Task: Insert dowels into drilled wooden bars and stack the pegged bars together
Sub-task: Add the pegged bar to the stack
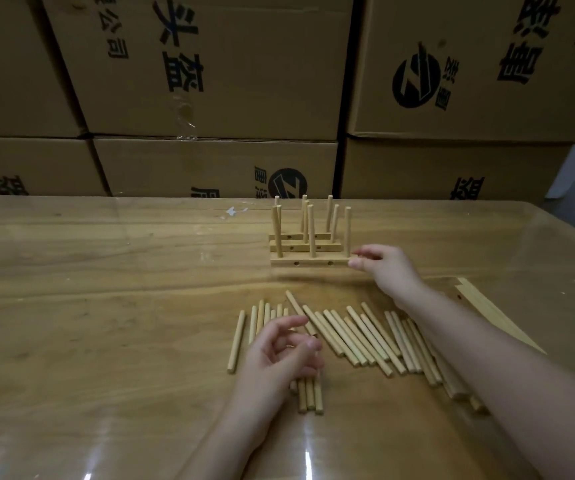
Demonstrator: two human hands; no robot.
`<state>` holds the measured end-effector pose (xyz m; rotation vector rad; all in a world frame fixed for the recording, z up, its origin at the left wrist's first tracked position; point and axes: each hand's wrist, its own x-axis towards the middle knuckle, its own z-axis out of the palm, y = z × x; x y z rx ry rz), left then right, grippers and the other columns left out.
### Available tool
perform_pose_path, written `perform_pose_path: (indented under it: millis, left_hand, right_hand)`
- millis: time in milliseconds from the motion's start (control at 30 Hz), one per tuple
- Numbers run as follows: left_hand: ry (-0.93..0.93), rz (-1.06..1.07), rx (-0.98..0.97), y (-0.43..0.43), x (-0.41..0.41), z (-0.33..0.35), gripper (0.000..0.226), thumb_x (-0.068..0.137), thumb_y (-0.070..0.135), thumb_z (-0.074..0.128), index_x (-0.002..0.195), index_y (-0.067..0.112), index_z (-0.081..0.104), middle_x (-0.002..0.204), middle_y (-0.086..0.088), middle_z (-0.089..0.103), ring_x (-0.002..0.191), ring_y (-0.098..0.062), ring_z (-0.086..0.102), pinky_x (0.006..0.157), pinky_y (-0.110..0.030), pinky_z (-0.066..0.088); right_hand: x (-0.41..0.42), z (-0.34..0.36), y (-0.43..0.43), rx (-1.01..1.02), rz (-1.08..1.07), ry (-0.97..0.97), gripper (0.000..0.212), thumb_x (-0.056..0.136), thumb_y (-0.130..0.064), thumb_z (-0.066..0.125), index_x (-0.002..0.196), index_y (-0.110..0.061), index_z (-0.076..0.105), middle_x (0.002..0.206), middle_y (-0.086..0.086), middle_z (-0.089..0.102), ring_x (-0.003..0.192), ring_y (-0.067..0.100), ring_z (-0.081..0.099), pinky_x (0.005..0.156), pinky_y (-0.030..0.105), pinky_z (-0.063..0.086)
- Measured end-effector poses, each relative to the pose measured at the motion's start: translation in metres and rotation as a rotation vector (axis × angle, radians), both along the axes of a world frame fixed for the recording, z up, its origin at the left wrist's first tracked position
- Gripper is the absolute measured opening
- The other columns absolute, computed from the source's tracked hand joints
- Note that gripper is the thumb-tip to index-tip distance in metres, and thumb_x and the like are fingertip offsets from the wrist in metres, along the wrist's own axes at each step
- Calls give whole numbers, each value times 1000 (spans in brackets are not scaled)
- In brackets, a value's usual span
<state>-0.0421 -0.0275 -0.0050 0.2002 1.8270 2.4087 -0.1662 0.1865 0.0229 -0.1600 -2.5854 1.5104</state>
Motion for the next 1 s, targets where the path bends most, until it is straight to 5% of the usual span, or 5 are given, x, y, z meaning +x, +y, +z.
perform_pose_path:
  millis: [267,533,1000]
  left_hand:
    - [19,-31,0,2,-1,-2,43,63,22,71,104,10,64,77,-7,69,68,-17,68,60,-22,52]
    - [15,-61,-4,2,-1,-2,43,64,20,71,105,7,63,79,-9,65,68,-17,67,62,-24,54]
    - [3,-43,-29,2,0,0,22,84,-4,64,103,6,62,73,-4,67,66,-15,67,60,-22,53]
  right_hand:
    - [-49,-18,-2,44,-2,-87,26,86,-26,65,112,-25,64,89,-9,65,85,7,58,65,24,39]
    - [-64,-30,1,277,60,-51,33,88,-28,61,121,-22,60,122,-1,60,107,15,52,80,26,35]
    - [-58,-35,4,393,52,40,35,91,-25,56,126,-19,56,118,0,53,98,11,46,80,25,35]
